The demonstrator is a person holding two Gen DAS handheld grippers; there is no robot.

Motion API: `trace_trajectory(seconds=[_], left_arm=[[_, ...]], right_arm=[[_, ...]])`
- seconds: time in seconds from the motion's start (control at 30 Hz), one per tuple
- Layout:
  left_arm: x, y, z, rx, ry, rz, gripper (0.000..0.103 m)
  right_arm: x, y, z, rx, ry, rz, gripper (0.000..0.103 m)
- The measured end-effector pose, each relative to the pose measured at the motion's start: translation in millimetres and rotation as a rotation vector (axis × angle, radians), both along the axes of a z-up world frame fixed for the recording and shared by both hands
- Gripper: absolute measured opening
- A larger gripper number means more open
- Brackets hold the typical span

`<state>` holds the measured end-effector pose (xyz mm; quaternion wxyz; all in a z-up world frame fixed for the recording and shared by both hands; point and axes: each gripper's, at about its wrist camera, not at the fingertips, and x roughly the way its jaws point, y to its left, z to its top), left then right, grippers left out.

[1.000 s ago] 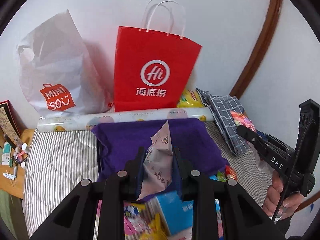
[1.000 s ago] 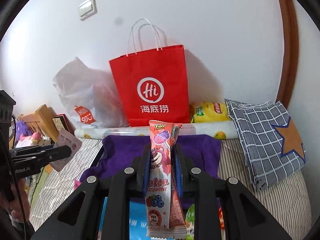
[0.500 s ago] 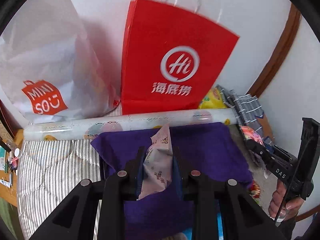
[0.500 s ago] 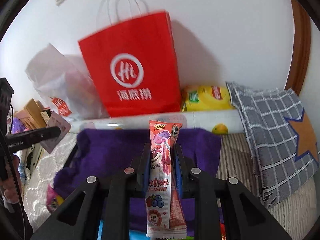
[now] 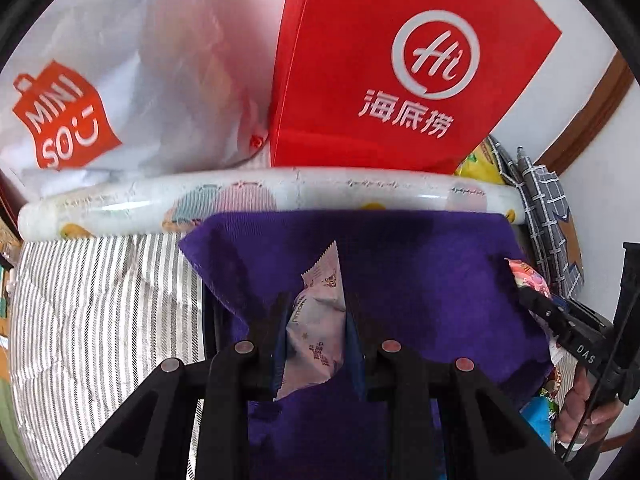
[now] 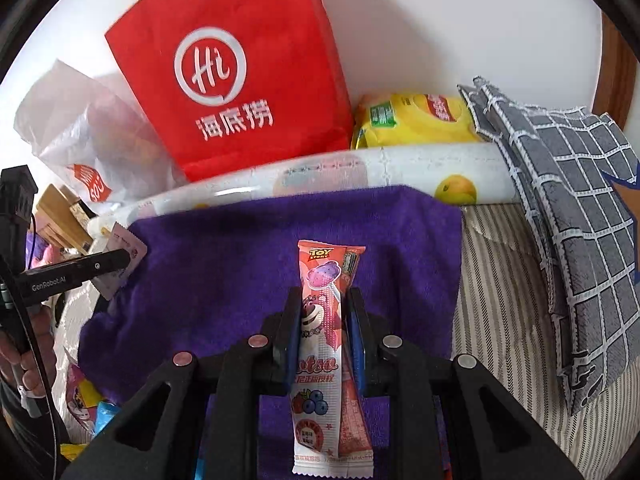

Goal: Organize snacks
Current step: 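Lower both held snacks onto the purple towel and open both grippers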

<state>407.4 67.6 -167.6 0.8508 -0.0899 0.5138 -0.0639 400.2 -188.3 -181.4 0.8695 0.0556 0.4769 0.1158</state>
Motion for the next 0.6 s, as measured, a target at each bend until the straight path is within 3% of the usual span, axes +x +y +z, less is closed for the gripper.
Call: trace_trajectory(seconds=[0.47, 0.6], left_arm=[[3.9, 1.8, -10.2, 0.008, 0.032, 0.007, 0.025], [2.9, -0.5, -9.3, 0.017, 0.03, 0.003, 0.026]], right_arm=[[7.4, 1.3, -11.3, -0.015, 0.058, -0.015, 0.028], [3.2, 1.7, -1.5, -0.018, 0.037, -0.013, 0.046]])
